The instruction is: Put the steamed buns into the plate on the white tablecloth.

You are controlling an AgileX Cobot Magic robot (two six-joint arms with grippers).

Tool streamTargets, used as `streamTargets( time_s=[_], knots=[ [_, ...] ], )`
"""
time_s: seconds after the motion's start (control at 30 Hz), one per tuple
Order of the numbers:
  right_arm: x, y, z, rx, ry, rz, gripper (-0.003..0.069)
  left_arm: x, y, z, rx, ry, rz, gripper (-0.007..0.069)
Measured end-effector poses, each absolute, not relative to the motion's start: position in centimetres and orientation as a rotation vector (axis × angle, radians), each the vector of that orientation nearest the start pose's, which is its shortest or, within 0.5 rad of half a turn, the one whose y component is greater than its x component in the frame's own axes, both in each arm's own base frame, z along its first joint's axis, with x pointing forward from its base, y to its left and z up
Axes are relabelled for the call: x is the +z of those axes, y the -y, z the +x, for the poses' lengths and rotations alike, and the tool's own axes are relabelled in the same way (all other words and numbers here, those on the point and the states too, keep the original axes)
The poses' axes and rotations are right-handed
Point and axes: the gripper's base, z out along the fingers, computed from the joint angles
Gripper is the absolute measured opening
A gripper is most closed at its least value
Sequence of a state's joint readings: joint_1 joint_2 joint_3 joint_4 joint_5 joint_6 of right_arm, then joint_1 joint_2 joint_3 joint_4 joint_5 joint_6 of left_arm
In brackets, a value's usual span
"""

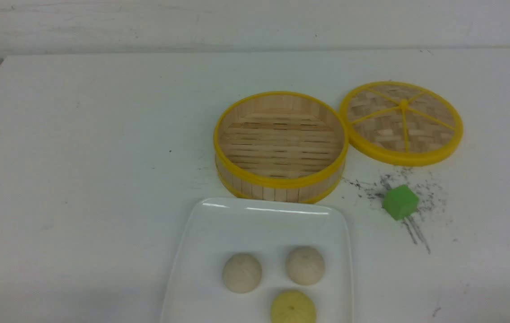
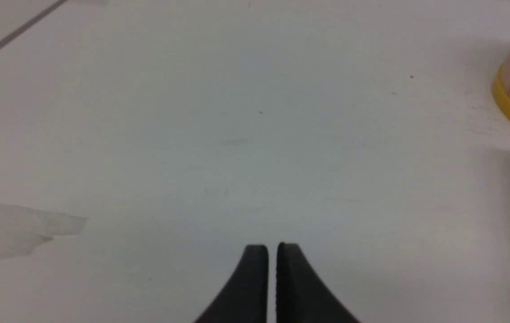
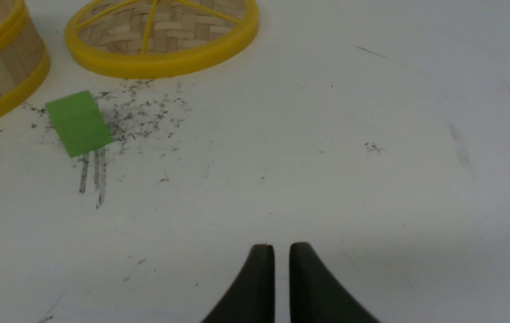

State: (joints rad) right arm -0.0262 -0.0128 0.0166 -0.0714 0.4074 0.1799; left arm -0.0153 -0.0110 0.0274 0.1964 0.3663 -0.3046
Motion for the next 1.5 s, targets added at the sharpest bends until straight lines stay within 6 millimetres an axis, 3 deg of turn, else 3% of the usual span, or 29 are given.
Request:
streamTargets(
  time_s=[1.5],
  knots=[
    [17.19,0.39,5.13,0.033,-1.887,0.152,0.0132,17.19,-0.57,5.26,-0.028,-1.86,-0.149,0.0083]
  ],
)
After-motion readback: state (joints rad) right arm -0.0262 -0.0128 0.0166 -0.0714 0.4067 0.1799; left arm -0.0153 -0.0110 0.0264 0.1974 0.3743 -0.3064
